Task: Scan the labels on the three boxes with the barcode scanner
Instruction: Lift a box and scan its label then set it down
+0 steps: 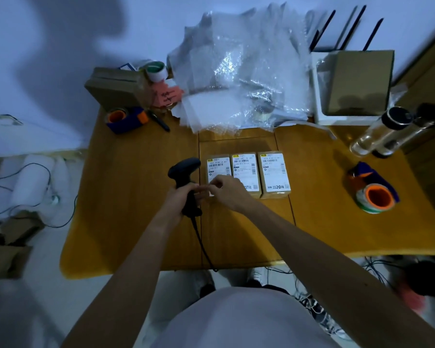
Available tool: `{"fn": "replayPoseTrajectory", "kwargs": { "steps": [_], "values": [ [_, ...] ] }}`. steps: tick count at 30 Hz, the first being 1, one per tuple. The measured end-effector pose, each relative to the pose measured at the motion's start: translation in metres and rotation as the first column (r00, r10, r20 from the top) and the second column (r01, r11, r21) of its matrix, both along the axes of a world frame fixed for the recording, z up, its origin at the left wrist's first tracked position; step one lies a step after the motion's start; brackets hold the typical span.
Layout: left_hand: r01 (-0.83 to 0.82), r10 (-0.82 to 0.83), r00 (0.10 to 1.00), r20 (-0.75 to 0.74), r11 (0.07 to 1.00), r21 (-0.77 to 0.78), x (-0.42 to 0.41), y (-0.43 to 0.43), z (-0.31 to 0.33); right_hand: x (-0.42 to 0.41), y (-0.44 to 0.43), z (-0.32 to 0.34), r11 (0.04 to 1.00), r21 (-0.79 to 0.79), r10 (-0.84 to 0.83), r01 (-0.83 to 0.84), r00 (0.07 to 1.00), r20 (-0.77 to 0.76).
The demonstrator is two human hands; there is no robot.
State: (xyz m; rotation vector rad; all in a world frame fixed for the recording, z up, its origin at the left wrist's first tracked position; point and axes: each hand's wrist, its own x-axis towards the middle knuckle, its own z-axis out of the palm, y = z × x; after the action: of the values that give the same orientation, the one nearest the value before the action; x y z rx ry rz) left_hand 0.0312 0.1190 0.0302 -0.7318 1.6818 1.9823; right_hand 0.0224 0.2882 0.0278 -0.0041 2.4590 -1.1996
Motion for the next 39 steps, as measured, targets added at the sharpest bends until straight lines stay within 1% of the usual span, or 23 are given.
{"fn": "replayPoseTrajectory", "kwargs": {
  "steps": [6, 11, 16, 18, 22, 25, 28, 35, 39],
  "values": [
    [-0.024, 0.023, 0.999, -0.027, 0.999, -0.044, 0.003, 0.003, -0.004, -0.005, 0.022, -0.009, 0.993, 0.022, -0.116, 0.116, 0.993, -0.014],
    [-0.094, 0.094, 0.996, -0.002, 0.993, -0.077, 0.000, 0.003, -0.012, -0.011, 0.038, -0.016, 0.986, 0.060, -0.153, 0.153, 0.988, -0.004],
    [-0.139, 0.145, 0.988, 0.049, 0.984, -0.110, -0.002, 0.002, -0.013, -0.017, 0.048, -0.023, 0.978, 0.131, -0.166, 0.161, 0.985, 0.034],
    [-0.131, 0.137, 0.990, 0.039, 0.984, -0.124, -0.004, 0.002, -0.015, -0.018, 0.048, -0.024, 0.978, 0.146, -0.160, 0.151, 0.986, 0.048],
    [-0.081, 0.082, 0.997, -0.001, 0.987, -0.140, -0.007, 0.005, -0.018, -0.021, 0.046, -0.030, 0.985, 0.114, -0.144, 0.132, 0.984, 0.106],
    [-0.045, 0.052, 0.998, 0.031, 0.984, -0.174, -0.013, 0.010, -0.018, -0.023, 0.044, -0.031, 0.987, 0.097, -0.139, 0.125, 0.980, 0.144],
    [-0.020, 0.036, 0.997, 0.070, 0.975, -0.220, -0.019, 0.013, -0.019, -0.024, 0.042, -0.031, 0.987, 0.087, -0.146, 0.134, 0.978, 0.147],
    [0.075, -0.057, 0.995, 0.077, 0.965, -0.250, -0.021, 0.014, -0.022, -0.025, 0.035, -0.027, 0.983, 0.052, -0.185, 0.179, 0.966, 0.183],
    [0.061, -0.038, 0.996, 0.085, 0.960, -0.273, -0.019, 0.011, -0.023, -0.025, 0.028, -0.025, 0.978, 0.012, -0.208, 0.210, 0.954, 0.216]
  ]
}}
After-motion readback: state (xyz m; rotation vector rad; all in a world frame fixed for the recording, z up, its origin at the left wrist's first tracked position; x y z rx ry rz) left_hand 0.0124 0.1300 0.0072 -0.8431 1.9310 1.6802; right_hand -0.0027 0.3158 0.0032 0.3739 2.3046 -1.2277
